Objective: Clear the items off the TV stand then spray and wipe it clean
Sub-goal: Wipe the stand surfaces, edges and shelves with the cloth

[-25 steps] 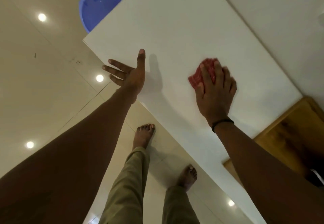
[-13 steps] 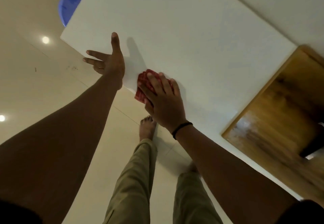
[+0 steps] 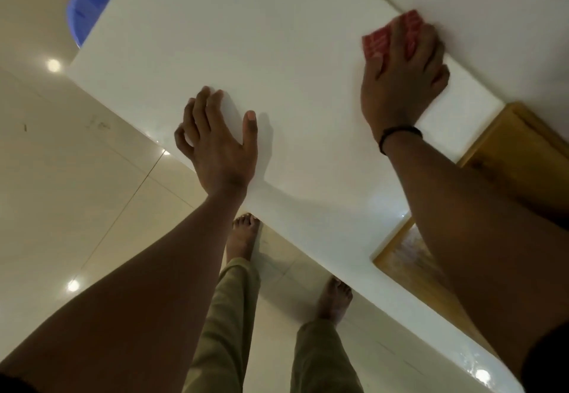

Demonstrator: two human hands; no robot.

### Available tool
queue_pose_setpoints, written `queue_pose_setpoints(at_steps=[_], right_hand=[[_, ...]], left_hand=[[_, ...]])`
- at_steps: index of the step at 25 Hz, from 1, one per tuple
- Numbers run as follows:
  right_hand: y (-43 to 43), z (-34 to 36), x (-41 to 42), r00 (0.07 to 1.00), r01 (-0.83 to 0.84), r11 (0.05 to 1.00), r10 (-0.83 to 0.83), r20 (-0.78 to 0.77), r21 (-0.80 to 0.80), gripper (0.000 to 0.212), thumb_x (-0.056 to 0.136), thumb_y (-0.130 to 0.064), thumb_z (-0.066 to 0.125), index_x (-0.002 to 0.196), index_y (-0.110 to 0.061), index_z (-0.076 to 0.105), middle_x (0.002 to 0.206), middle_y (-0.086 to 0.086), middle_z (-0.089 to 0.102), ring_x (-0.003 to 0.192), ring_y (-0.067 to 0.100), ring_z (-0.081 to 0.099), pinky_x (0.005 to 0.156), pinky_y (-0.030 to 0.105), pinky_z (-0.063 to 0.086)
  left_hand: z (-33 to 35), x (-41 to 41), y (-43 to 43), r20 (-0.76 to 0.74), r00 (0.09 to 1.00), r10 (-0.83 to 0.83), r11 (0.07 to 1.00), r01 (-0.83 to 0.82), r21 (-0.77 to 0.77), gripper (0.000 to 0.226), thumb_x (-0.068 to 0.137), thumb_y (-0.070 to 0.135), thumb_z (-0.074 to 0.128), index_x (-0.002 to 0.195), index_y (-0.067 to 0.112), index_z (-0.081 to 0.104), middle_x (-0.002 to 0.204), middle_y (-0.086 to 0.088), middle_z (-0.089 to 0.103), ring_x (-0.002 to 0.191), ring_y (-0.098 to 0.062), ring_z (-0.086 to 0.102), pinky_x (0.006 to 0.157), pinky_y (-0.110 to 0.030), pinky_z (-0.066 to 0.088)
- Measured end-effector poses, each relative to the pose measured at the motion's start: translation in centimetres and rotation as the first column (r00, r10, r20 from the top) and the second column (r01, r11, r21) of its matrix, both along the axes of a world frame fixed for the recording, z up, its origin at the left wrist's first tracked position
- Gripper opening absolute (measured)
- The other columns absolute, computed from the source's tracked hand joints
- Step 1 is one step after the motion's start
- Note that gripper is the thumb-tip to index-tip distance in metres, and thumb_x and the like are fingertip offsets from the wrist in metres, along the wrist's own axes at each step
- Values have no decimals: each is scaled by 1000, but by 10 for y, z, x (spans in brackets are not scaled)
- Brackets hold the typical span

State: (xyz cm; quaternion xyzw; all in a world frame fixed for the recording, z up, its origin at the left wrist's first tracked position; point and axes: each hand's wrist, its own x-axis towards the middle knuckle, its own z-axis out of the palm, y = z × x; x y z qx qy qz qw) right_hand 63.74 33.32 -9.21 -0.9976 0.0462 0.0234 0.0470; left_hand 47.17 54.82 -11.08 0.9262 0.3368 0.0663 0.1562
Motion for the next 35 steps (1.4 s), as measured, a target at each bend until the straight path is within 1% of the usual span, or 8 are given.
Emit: queue_pose_setpoints(at_steps=[3,7,10,13,19,22,30,35], right_hand=[[64,7,-8,985,-166,984,168,-28,69,63,96,-46,35,158,-36,36,169,8,26,153,38,26,119,53,20],[119,10,-58,768,-625,773,634,-85,111,60,100,-46,35,159,-34,36,169,5,27,154,37,26,120,53,21],[89,5,-36,677,-725,675,735,-37,134,56,100,-47,36,154,-36,43,166,2,34,150,33,34,117,51,26],[24,-1,-9,806,-588,804,591,-7,91,55,97,-46,39,151,-39,48,165,2,37,147,33,38,115,49,28],[-96,1,-35,987,-146,989,144,-68,-14,58,101,-45,34,158,-34,36,168,9,29,150,38,32,118,56,27],[-83,0,-83,994,44,998,-47,-99,-32,60,100,-42,32,159,-31,34,167,11,29,150,41,31,120,59,25],[21,8,-290,956,256,965,-243,-164,62,59,100,-41,41,158,-31,36,167,11,28,153,39,24,123,60,19],[80,6,-290,891,445,892,-433,-135,79,58,102,-42,40,159,-30,36,169,12,24,155,41,19,123,60,16]], left_hand=[[3,1,-2,-20,1000,5,1000,-5,-6,57,100,62,34,144,27,44,156,9,41,147,-17,32,117,-45,22],[2,0,1,-14,1000,5,1000,-5,-13,54,103,55,31,146,25,43,157,9,39,148,-16,31,119,-46,20],[-1,1,2,6,1000,5,1000,-5,-1,50,103,52,32,145,27,43,157,11,39,148,-15,31,118,-46,21],[-5,2,2,8,1000,14,1000,-14,5,47,103,50,35,144,30,43,157,13,39,148,-14,30,117,-47,21],[-6,3,2,14,1000,20,1000,-20,7,46,102,50,38,143,30,45,155,13,40,147,-14,32,115,-45,21],[-6,3,3,7,1000,13,1000,-13,8,48,101,50,40,143,27,46,154,10,43,146,-15,34,115,-46,24],[4,1,3,-4,999,-38,997,38,-62,53,101,49,35,146,23,48,158,8,41,149,-18,32,115,-45,23],[2,3,3,-22,999,-39,999,38,-29,56,100,52,33,146,25,50,158,7,42,148,-19,34,114,-43,23]])
